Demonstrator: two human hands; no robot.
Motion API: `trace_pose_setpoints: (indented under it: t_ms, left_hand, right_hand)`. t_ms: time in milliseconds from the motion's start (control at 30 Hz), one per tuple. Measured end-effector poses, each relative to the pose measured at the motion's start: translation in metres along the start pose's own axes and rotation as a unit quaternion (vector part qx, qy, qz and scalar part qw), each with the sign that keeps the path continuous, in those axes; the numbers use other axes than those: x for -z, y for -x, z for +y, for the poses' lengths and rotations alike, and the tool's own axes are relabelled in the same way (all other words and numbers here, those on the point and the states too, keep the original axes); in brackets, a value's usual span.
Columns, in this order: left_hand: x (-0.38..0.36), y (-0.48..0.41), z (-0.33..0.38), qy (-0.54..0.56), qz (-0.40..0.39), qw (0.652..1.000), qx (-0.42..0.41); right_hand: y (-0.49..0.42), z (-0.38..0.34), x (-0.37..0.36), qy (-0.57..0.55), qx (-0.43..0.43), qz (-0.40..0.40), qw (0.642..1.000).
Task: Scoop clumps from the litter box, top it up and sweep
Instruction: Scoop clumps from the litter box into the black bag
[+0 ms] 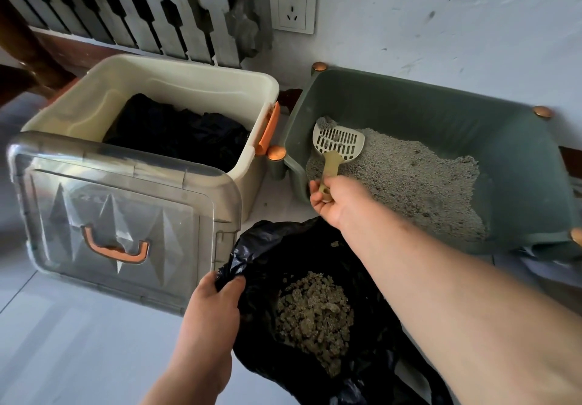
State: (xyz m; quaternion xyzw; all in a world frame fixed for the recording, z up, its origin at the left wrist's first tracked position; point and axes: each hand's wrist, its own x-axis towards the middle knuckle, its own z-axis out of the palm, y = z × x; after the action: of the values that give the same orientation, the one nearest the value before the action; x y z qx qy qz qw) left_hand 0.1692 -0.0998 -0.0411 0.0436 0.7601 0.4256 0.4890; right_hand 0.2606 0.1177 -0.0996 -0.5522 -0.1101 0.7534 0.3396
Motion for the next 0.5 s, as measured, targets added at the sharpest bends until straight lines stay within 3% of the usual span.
trace_pose_setpoints:
  t_ms: [200, 500]
  left_hand:
    - [0.000, -0.001, -0.003, -0.008, 0.004, 1.000, -0.001]
    - [-0.004, 0.001, -0.001, -0.011, 0.001, 1.000, -0.014]
  right_hand:
    - [0.002, 0.003, 0.003, -0.048, -0.004, -0.022, 0.999]
    - [0.022, -0.006, 0.033, 0.043, 0.073, 0.008, 0.996]
